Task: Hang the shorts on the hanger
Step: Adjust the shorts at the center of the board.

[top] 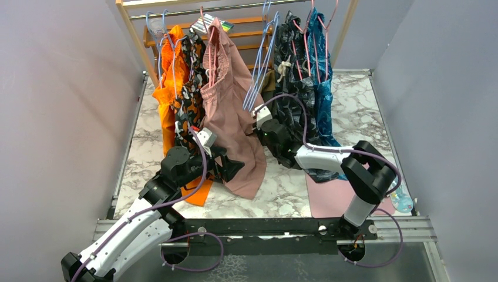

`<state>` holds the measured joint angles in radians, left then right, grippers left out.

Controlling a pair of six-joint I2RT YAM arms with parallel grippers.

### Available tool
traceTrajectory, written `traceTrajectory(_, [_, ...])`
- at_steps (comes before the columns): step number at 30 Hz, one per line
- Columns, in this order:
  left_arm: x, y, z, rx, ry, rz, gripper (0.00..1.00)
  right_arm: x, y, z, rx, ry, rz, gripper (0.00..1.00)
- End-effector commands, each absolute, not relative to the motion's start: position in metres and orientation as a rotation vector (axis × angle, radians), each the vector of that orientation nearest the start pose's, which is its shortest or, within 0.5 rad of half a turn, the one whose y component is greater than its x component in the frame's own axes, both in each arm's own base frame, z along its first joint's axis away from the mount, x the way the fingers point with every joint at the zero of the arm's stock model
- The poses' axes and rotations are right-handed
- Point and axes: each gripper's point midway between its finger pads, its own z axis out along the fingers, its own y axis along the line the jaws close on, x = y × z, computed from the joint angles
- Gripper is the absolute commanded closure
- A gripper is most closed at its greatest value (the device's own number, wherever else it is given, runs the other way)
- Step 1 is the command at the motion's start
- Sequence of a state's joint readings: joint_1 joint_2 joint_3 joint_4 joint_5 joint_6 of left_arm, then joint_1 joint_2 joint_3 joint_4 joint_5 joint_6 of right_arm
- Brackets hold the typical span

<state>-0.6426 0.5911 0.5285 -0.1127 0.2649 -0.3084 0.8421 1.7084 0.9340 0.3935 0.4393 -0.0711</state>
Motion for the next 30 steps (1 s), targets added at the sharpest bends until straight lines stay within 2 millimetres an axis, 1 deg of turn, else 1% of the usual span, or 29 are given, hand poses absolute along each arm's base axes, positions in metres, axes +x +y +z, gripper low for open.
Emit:
traceTrajectory(1, [0.187,-0.213,0.229,0.518,1.726,-0.917,0.02,0.372,0.298,0.096,-0.579,1.901,0.078,0.66])
traceTrajectory(4, [0.187,-0.213,0.23,0.521,1.723,-0.92,0.02,0.372,0.294,0.085,-0.576,1.919,0.058,0.54])
traceTrajectory(5, [0.186,-0.213,0.229,0.521,1.725,-0.921,0.02,0.372,0.293,0.081,-0.577,1.927,0.05,0.51])
traceTrajectory(9, [0.186,-0.214,0.23,0.522,1.723,-0.922,0.02,0.378,0.286,0.068,-0.569,1.955,0.018,0.5])
traceTrajectory(21, [0.187,-0.214,0.227,0.525,1.734,-0.923,0.02,0.398,0.279,0.05,-0.547,1.983,-0.055,0.5])
traceTrajectory(25, [0.187,-0.214,0.227,0.525,1.735,-0.923,0.02,0.402,0.272,0.043,-0.527,1.997,-0.117,0.51])
traceTrajectory(27, [0.187,-0.214,0.227,0.525,1.735,-0.923,0.02,0.402,0.27,0.042,-0.523,2.0,-0.129,0.56])
traceTrajectory(30, [0.187,-0.215,0.228,0.526,1.734,-0.924,0.02,0.403,0.266,0.04,-0.512,2.007,-0.147,0.66])
